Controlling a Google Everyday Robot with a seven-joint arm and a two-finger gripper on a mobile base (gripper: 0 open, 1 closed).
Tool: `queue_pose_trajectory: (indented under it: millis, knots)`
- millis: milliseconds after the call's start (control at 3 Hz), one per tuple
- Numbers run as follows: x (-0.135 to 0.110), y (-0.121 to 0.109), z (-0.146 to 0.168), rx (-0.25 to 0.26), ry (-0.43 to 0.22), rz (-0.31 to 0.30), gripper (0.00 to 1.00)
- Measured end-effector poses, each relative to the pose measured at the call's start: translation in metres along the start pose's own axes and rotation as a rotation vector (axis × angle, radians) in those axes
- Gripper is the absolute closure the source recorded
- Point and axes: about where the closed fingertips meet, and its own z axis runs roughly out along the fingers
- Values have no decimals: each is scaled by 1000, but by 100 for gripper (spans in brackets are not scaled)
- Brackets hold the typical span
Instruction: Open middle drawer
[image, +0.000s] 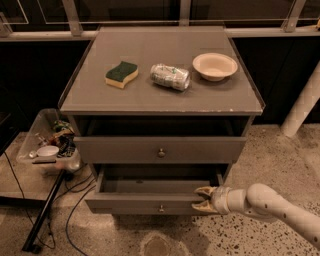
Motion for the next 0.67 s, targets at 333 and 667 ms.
queue_pose_trajectory:
  millis: [333, 667]
  knots:
    - [0, 0, 0, 0, 0, 0, 59]
    - [0, 0, 0, 0, 0, 0, 36]
